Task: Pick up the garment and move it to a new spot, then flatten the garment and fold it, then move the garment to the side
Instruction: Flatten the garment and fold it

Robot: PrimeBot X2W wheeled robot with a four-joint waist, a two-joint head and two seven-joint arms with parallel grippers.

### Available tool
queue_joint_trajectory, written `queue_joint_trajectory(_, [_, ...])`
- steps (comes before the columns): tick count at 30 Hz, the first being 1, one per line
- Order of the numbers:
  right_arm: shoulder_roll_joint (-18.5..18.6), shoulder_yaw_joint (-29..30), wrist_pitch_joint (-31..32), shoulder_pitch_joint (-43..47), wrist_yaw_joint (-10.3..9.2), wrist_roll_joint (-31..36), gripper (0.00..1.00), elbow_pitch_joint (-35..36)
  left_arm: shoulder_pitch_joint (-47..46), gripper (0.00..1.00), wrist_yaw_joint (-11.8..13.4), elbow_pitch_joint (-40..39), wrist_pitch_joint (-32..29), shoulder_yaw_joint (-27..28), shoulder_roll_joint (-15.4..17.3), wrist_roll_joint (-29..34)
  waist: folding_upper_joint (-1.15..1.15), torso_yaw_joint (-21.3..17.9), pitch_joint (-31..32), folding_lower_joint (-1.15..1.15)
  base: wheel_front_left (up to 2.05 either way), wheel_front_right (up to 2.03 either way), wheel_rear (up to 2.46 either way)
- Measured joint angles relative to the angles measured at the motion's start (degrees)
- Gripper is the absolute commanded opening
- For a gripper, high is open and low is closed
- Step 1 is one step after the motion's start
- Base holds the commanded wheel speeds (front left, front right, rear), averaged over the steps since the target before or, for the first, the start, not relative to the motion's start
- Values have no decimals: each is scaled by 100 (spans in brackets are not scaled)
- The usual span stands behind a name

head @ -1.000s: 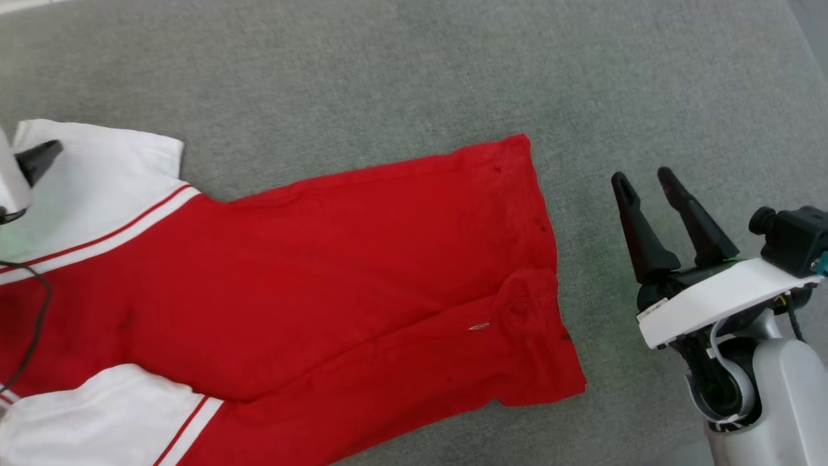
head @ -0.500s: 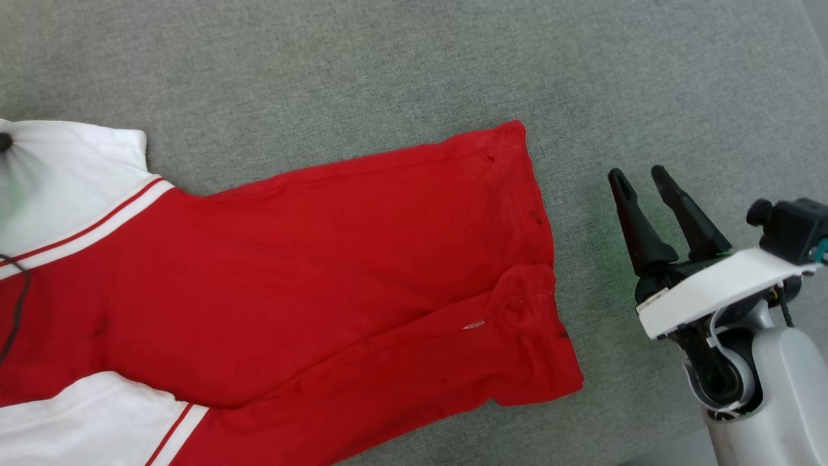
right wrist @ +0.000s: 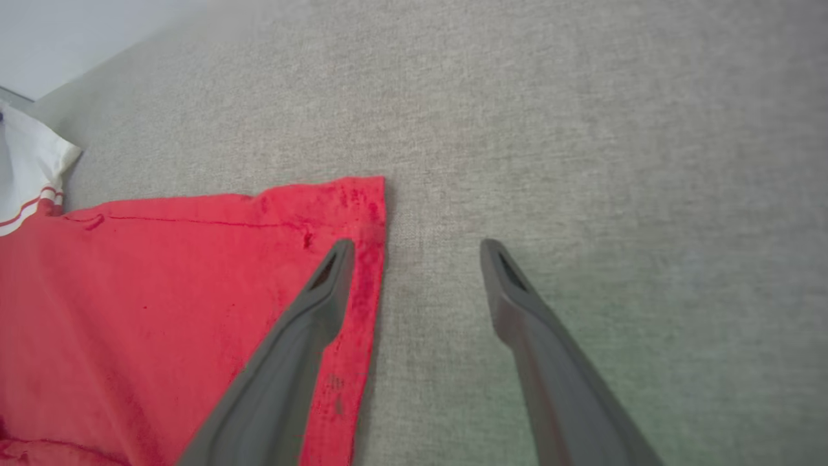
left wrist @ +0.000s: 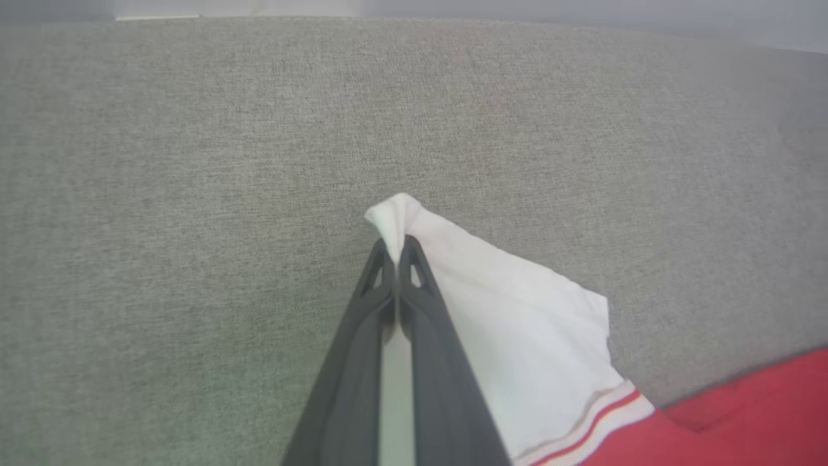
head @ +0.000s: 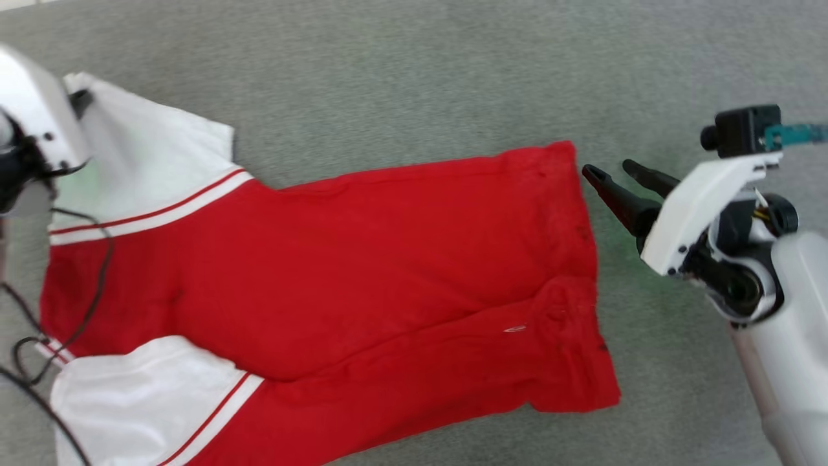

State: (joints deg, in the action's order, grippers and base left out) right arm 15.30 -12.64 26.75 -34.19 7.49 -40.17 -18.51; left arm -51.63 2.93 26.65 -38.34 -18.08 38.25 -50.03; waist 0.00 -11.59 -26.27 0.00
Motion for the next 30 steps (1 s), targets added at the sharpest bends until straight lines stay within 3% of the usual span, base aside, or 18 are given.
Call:
queue_joint_trajectory(4, [29,-179,547,-544,1,65,100,-591,-213,0,-93,120,233,-93,-322,46,0,288,21,0,0,0,0])
queue_joint_trajectory(13, [-59,-570,1278,-1416,0,177,100,-1770,-505,0,-192,539,536,-216,-624,143,0,644,-7,-1,0,0,0])
queue_joint_trajectory(15, [-66,-655,1419,-1543,-2,165,13,-1933,-530,0,-202,634,586,-234,-653,147,0,663,5,-1,0,0,0])
queue_joint_trajectory(16, [-70,-691,1444,-1586,-10,148,0,-1995,-531,0,-220,688,619,-241,-661,151,0,669,16,-1,0,0,0])
queue_joint_trajectory(22, [-140,-868,1378,-1653,-9,73,0,-2149,-527,0,-293,949,761,-279,-757,154,0,697,176,-1,0,0,0])
queue_joint_trajectory(30, [137,-748,773,-1339,1,-124,0,-1906,54,0,-495,934,1396,-70,-791,-70,0,788,652,-1,0,0,0])
